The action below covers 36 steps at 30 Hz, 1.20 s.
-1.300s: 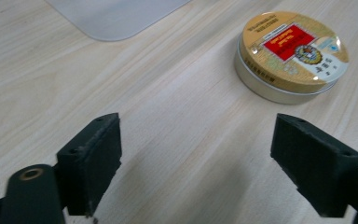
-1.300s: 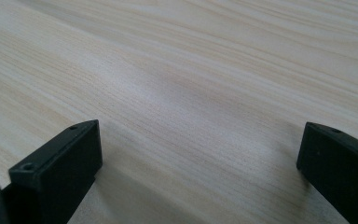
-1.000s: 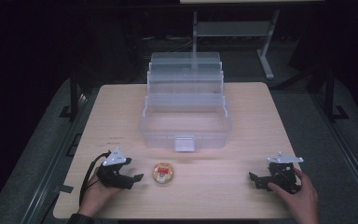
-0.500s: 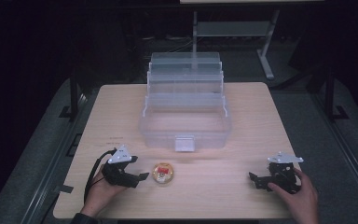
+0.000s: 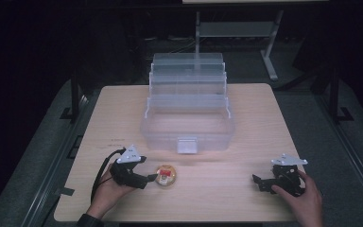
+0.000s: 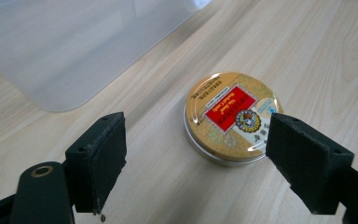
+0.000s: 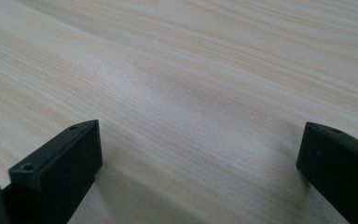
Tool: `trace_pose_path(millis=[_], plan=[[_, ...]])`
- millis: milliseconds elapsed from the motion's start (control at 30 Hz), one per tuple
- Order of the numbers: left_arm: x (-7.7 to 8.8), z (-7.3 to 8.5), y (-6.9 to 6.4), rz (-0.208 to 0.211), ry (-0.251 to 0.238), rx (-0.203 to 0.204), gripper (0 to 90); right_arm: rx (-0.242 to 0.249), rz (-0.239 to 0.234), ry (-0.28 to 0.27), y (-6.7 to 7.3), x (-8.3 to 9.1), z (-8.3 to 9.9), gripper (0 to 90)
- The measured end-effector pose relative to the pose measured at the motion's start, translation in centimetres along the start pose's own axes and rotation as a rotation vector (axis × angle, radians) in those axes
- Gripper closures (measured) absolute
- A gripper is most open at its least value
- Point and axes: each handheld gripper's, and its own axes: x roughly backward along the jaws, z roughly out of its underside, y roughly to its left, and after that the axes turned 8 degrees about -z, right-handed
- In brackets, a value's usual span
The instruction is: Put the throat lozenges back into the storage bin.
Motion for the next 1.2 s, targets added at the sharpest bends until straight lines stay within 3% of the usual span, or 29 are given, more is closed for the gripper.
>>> trace_pose_path(millis=[1200], plan=[[-3.5, -3.4, -2.1, 0.078, 0.137, -0.129, 17.1, 0.0, 0.0, 0.0, 0.0, 0.0, 0.0, 0.0]])
